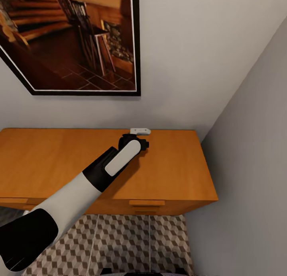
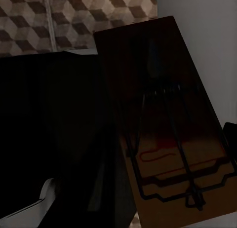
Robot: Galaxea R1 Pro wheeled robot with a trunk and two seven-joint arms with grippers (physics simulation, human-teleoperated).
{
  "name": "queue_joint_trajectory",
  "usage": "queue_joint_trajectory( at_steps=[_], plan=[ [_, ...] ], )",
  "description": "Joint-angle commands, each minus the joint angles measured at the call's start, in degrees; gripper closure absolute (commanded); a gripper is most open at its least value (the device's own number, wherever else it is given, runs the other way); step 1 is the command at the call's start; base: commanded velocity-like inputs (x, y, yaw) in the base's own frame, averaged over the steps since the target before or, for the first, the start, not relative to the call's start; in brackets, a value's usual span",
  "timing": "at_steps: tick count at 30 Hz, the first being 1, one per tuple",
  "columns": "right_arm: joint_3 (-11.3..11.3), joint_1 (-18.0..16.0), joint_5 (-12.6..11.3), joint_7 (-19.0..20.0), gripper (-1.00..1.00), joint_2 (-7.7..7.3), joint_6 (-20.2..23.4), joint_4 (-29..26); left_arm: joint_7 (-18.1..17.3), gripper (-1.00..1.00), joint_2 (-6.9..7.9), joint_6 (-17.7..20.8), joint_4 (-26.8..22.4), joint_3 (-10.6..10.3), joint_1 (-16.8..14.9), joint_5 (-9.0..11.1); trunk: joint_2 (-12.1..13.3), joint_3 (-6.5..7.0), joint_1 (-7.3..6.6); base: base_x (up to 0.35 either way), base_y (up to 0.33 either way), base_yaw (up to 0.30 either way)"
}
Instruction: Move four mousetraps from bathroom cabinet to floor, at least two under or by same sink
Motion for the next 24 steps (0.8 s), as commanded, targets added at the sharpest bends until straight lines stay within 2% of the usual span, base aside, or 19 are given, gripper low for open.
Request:
queue_joint_trajectory(
  at_steps=[1,12,24],
  plan=[
    [0.51,-0.03,-0.55,-0.16,1.00,0.03,-0.20,0.04,0.48,-1.00,0.01,0.18,-0.12,-0.08,-0.08,0.39,-0.10,-0.18,0.03,0.000,0.000,0.000],
    [0.51,-0.03,-0.55,-0.16,1.00,0.01,-0.20,0.04,0.53,-1.00,0.16,0.27,-2.29,-0.11,-0.09,0.38,-0.10,-1.14,0.03,0.000,0.000,0.000],
    [0.51,-0.03,-0.55,-0.16,1.00,-0.03,-0.20,0.04,0.57,-1.00,0.28,0.27,-2.49,-0.16,-0.08,0.38,-0.10,-1.28,0.03,0.001,0.000,0.000]
  ],
)
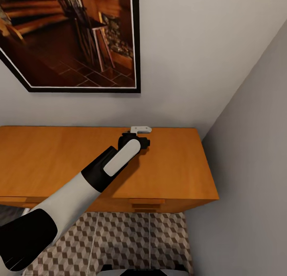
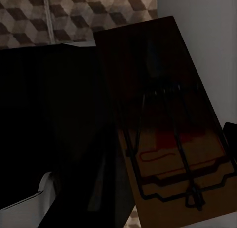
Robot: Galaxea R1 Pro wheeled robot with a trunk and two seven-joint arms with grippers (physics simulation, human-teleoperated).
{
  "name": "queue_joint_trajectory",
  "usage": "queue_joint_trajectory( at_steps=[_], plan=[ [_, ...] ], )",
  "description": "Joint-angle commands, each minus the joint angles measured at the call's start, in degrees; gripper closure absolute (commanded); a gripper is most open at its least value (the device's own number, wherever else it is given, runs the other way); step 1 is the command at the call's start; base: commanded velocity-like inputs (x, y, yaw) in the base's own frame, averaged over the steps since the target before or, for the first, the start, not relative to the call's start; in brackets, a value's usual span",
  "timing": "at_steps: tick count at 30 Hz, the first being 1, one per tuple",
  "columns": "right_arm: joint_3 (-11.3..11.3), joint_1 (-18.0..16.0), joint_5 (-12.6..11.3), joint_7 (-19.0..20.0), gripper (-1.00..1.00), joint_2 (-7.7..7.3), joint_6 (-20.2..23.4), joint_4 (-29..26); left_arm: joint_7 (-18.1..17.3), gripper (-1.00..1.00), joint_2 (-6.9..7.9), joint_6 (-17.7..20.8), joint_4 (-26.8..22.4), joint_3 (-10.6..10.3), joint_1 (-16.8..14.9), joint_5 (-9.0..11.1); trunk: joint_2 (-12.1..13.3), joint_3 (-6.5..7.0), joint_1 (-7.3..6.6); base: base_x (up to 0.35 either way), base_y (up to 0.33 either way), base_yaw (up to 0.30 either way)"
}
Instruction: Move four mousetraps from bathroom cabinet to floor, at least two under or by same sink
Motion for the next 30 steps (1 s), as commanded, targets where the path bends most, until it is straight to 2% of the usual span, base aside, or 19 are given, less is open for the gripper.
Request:
queue_joint_trajectory(
  at_steps=[1,10,30],
  plan=[
    [0.51,-0.03,-0.55,-0.17,1.00,0.02,-0.19,0.04,0.49,-1.00,0.17,0.18,-0.06,-0.07,-0.07,0.39,-0.09,-0.08,0.03,0.052,0.000,0.000],
    [0.51,-0.03,-0.55,-0.17,1.00,0.02,-0.19,0.04,0.49,-1.00,0.77,0.18,-0.09,-0.07,-0.09,0.39,-0.09,-0.08,0.03,0.124,0.000,0.000],
    [0.51,-0.03,-0.55,-0.17,1.00,0.02,-0.19,0.04,0.49,-1.00,0.93,0.18,-0.09,-0.07,-0.08,0.39,-0.09,-0.08,0.03,0.006,0.000,0.000]
  ],
)
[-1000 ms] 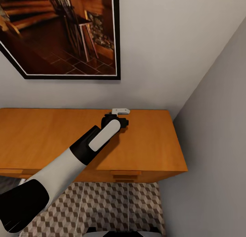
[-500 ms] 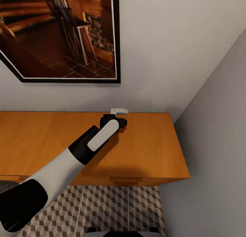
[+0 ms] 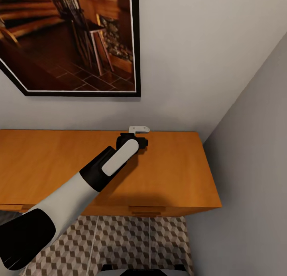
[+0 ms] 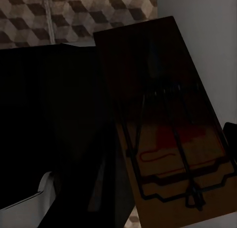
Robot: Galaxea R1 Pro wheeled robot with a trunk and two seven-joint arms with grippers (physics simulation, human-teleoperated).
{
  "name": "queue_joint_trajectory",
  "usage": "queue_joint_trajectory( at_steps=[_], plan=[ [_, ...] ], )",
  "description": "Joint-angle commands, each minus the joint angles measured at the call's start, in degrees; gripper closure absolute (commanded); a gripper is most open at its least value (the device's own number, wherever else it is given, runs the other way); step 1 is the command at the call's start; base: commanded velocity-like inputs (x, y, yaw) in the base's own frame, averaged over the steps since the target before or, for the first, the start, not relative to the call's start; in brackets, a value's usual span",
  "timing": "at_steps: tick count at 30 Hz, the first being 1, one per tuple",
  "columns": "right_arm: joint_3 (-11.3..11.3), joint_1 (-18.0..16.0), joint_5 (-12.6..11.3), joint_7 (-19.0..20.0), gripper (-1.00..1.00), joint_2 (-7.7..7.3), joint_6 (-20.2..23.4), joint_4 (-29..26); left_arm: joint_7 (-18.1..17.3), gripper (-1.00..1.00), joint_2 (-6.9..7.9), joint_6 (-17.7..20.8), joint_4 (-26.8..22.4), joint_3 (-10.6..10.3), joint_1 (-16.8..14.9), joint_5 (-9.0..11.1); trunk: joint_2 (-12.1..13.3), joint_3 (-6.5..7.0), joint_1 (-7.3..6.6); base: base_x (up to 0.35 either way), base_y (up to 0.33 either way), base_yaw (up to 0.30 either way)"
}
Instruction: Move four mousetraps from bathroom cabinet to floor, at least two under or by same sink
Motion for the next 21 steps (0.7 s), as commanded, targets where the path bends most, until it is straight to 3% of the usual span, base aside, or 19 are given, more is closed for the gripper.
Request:
queue_joint_trajectory(
  at_steps=[1,21],
  plan=[
    [0.51,-0.03,-0.55,-0.17,1.00,0.02,-0.19,0.04,0.49,-1.00,0.03,0.18,-0.04,-0.07,-0.07,0.39,-0.09,-0.08,0.03,0.000,0.000,0.000],
    [0.51,-0.03,-0.55,-0.17,1.00,0.02,-0.19,0.04,0.49,-1.00,0.04,0.18,-0.04,-0.15,-0.07,0.44,-0.09,-0.08,0.03,0.024,0.000,0.000]
  ],
)
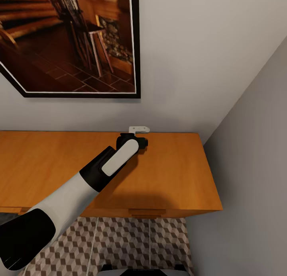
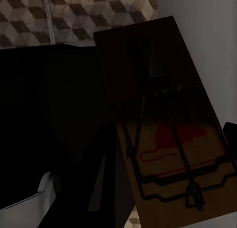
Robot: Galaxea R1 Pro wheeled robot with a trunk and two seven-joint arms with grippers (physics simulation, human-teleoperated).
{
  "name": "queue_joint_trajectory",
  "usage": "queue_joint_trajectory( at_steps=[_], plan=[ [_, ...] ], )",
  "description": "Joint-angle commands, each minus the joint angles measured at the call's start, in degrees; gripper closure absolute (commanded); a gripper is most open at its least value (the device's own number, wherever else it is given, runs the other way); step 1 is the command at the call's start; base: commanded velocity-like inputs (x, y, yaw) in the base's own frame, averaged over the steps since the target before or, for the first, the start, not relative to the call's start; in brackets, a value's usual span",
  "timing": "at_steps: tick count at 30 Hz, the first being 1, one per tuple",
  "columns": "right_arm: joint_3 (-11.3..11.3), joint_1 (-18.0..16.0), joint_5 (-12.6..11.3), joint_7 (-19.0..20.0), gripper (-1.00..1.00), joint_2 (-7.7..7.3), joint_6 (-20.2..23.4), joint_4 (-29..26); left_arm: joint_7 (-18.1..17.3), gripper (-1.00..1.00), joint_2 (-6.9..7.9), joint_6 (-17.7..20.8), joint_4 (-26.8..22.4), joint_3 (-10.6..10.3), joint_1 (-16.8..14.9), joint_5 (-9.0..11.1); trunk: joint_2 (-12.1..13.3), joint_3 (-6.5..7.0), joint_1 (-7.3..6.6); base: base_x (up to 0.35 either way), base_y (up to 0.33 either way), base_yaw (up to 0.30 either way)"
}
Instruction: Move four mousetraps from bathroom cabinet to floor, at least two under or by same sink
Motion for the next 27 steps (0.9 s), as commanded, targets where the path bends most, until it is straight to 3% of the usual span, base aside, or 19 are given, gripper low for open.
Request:
queue_joint_trajectory(
  at_steps=[1,27],
  plan=[
    [0.51,-0.03,-0.55,-0.16,1.00,0.02,-0.20,0.04,0.49,-1.00,0.01,0.18,-0.04,-0.07,-0.05,0.40,-0.09,-0.08,0.03,0.003,0.000,0.000],
    [0.51,-0.03,-0.55,-0.16,1.00,0.02,-0.20,0.04,0.49,-1.00,0.58,0.13,0.01,-0.12,-0.06,0.40,-0.09,-0.09,0.03,0.000,0.000,0.000]
  ],
)
